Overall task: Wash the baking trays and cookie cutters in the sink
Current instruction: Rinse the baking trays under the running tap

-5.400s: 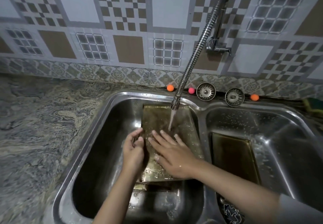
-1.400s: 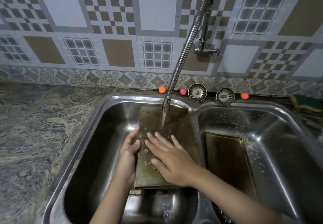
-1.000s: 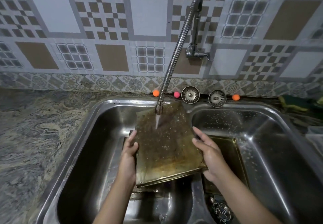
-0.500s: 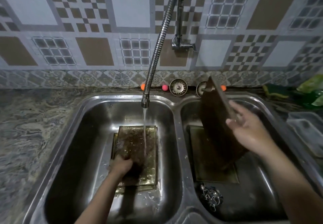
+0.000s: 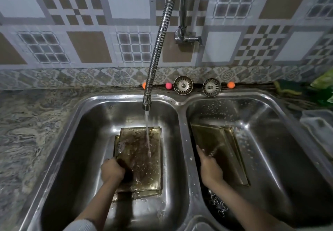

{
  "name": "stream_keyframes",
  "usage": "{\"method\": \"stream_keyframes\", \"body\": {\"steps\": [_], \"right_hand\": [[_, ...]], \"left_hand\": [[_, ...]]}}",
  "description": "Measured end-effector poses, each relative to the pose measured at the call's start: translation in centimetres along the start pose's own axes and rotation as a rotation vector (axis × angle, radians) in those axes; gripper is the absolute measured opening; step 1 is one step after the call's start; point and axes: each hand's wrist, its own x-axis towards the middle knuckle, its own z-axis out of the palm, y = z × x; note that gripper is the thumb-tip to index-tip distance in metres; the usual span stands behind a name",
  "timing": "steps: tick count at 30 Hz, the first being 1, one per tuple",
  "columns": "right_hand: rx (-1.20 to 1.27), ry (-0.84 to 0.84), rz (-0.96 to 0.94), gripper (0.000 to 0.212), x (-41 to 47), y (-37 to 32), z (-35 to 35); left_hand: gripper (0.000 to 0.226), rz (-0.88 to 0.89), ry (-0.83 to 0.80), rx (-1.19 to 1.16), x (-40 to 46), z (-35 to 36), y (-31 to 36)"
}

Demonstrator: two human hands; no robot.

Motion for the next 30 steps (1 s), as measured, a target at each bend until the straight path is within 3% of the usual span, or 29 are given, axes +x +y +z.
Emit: {"method": "stream_keyframes", "body": {"steps": [3, 6, 12, 15, 19, 26, 30], "right_hand": [[-0.011, -0.071, 0.016, 0.057, 0.9, 0.2, 1.2], [0.172, -0.082, 0.057, 0.061, 1.3, 0.5, 0.4], [0.433, 0.144, 0.052, 0.054, 0.4, 0.6, -4.7], [0.553, 0.248, 0.005, 0.050, -0.6, -1.0, -7.3], [0.608, 0.317, -0.109, 0.046, -2.6, -4.5, -9.1], [0.584, 0.271, -0.360, 0.049, -5.0, -8.2, -8.5], [0.536, 0.163, -0.457, 0.051, -6.6, -10.5, -7.1]], "left_hand": [[0.022, 0.019, -0.006, 0.009, 0.3, -0.2, -0.1], [0.023, 0.060, -0.019, -0.042, 0.0, -0.7, -0.2], [0.019, 0.140, -0.002, -0.247, -0.7, -2.7, 0.6], [0.016, 0.267, 0.003, -0.401, -2.0, -4.4, 1.5], [0.034, 0.423, -0.023, -0.399, -4.1, -5.9, 3.6], [0.038, 0.412, 0.042, -0.546, -5.7, -8.1, 5.0], [0.032, 0.231, -0.024, -0.832, -6.7, -9.0, 4.5]]}}
